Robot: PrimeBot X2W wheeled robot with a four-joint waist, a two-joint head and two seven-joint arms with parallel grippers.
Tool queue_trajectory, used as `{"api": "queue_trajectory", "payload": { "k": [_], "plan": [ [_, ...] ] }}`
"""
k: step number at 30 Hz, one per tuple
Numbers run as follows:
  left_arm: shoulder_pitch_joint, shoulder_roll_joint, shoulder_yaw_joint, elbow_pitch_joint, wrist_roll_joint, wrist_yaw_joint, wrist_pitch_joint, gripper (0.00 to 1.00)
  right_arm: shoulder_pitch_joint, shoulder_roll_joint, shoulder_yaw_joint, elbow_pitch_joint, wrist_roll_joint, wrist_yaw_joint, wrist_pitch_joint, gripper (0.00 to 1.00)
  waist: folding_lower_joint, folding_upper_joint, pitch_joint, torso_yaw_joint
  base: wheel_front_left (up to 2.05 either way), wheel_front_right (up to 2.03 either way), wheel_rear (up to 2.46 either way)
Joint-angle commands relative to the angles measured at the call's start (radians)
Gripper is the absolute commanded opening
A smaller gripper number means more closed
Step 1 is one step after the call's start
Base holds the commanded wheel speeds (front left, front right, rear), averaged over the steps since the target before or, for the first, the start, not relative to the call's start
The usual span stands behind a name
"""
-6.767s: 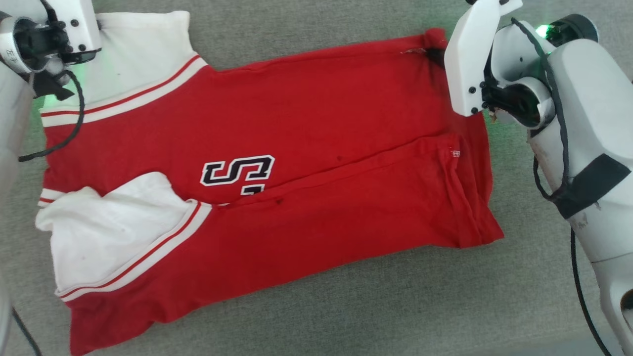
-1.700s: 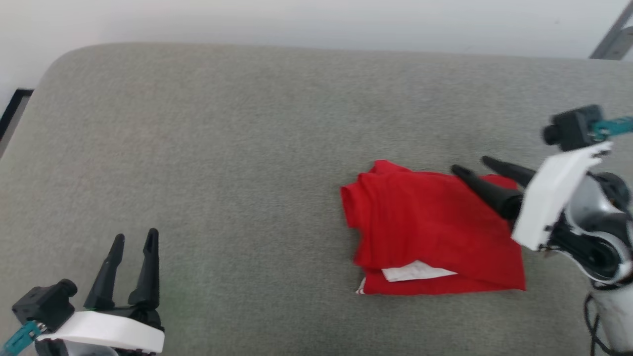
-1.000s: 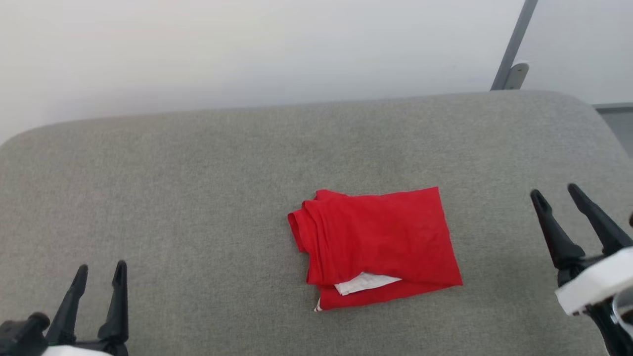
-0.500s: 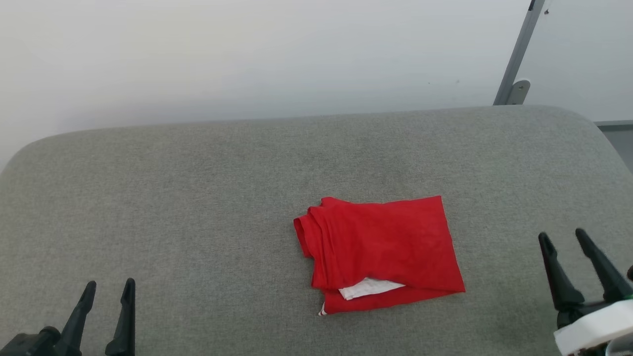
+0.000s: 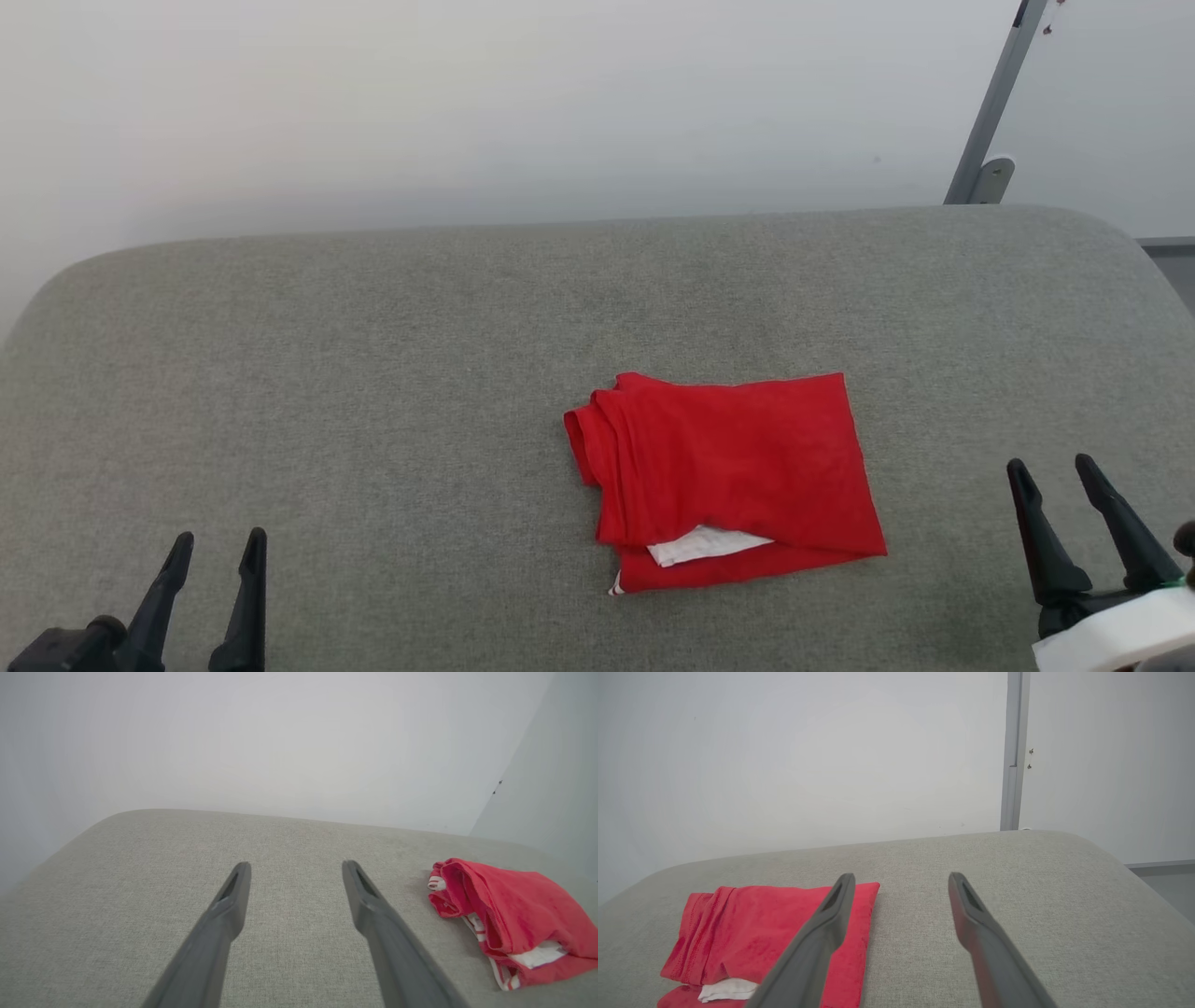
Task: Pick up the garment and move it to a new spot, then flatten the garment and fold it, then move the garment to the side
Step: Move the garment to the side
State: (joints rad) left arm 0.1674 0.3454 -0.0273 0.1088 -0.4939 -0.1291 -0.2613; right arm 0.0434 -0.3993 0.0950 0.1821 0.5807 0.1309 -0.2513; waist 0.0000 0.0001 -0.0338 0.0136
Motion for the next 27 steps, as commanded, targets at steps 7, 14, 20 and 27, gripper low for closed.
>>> {"api": "queue_trajectory", "payload": {
  "k": [7, 14, 20, 27],
  "plan": [
    [-0.032, -0.017, -0.012, -0.009, -0.012, -0.002, -0.005, 1.00, -0.077, -0.031, 0.062, -0.002, 0.053, 0.000, 0.093, 1.00, 0.0000, -0.0001, 0.018, 0.027, 0.00, 0.00, 0.00],
    [-0.069, -0.025, -0.047, -0.007, -0.021, -0.002, -0.005, 1.00, -0.241, -0.100, 0.157, 0.070, 0.170, 0.000, 0.351, 1.00, 0.0000, -0.0001, 0.074, 0.072, 0.00, 0.00, 0.00],
    [-0.114, -0.034, -0.077, 0.006, -0.032, -0.002, -0.005, 1.00, -0.368, -0.154, 0.212, 0.140, 0.249, 0.000, 0.565, 1.00, 0.0000, -0.0001, 0.142, 0.118, 0.00, 0.00, 0.00],
    [-0.168, -0.050, -0.110, 0.023, -0.038, -0.002, -0.005, 1.00, -0.481, -0.209, 0.288, 0.206, 0.296, 0.000, 0.792, 1.00, 0.0000, -0.0001, 0.217, 0.170, 0.00, 0.00, 0.00]
  ]
}}
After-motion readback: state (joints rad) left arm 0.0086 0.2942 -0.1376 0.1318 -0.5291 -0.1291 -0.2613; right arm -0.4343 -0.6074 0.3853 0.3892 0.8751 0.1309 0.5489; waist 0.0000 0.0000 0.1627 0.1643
